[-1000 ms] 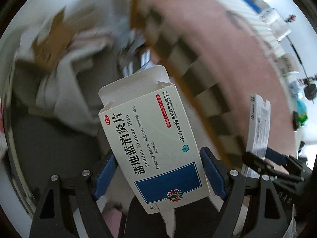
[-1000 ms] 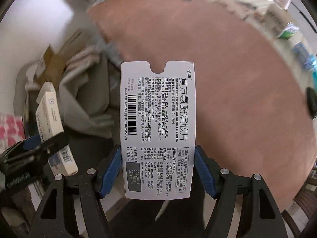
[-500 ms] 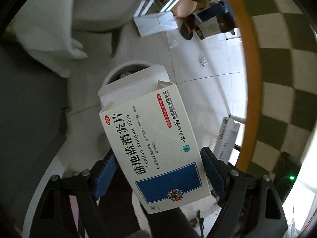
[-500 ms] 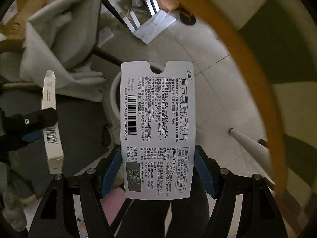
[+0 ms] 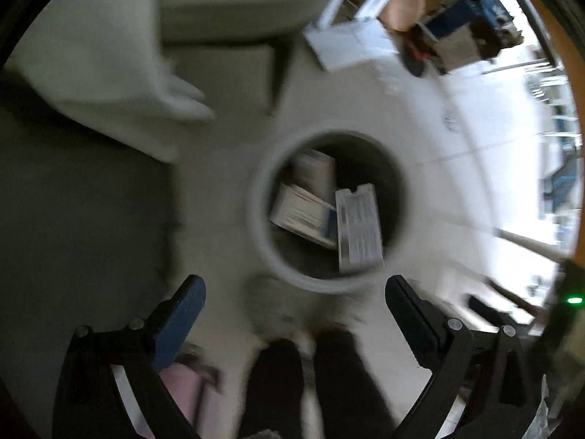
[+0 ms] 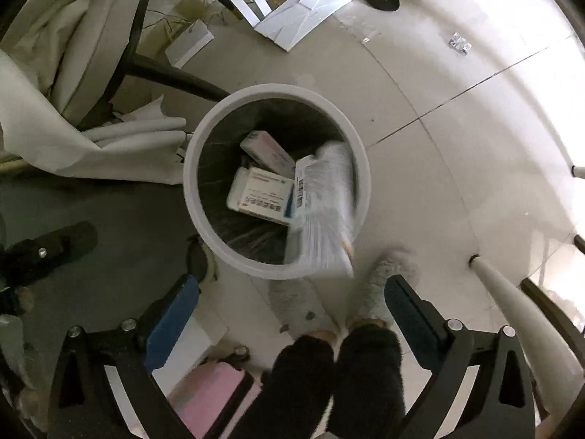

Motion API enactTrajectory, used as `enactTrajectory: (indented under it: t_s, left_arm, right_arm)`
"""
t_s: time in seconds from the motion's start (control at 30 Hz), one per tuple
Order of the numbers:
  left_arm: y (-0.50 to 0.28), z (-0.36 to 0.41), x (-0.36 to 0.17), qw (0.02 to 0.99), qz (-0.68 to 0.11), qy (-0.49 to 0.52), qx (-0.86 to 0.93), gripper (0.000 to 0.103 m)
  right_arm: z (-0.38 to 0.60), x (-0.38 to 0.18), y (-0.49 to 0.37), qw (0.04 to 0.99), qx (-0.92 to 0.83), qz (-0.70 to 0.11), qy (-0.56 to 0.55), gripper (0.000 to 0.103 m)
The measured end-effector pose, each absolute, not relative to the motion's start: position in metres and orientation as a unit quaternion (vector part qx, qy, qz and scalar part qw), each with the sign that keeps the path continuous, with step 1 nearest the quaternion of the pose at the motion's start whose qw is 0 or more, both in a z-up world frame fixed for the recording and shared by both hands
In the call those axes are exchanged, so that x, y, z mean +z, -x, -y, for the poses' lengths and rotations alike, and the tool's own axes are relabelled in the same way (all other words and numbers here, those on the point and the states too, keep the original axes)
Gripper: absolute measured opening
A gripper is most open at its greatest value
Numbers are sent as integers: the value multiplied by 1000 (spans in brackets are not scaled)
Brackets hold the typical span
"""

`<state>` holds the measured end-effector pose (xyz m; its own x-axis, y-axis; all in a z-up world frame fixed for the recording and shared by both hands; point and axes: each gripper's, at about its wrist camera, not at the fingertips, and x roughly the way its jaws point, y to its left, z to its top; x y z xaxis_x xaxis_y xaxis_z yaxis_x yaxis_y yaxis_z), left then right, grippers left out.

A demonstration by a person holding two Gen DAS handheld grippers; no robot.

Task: Collect trash
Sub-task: 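Carry the medicine box and leaflet over the trash bin and open both tools, then move both tools back over the table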

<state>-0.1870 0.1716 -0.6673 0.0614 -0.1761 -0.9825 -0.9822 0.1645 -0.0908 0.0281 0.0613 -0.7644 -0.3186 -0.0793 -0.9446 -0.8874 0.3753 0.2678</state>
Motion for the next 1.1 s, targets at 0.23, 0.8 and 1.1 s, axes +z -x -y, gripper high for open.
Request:
enactTrajectory:
  t_s: [0.23,0.8,1.1]
  left_arm:
    - [205,-152,-629,513,-586,453,434,100]
    - [188,-111,-474,558,-574,418,429,100]
    - [182,-87,-379,584,-559,396,435,100]
  right_arm:
    - [-51,-717,-25,502,419,-639,404,103]
    - [-30,-523,-34,547,434,-600,391,103]
    - [-4,-416,-38,562,456,-591,357,103]
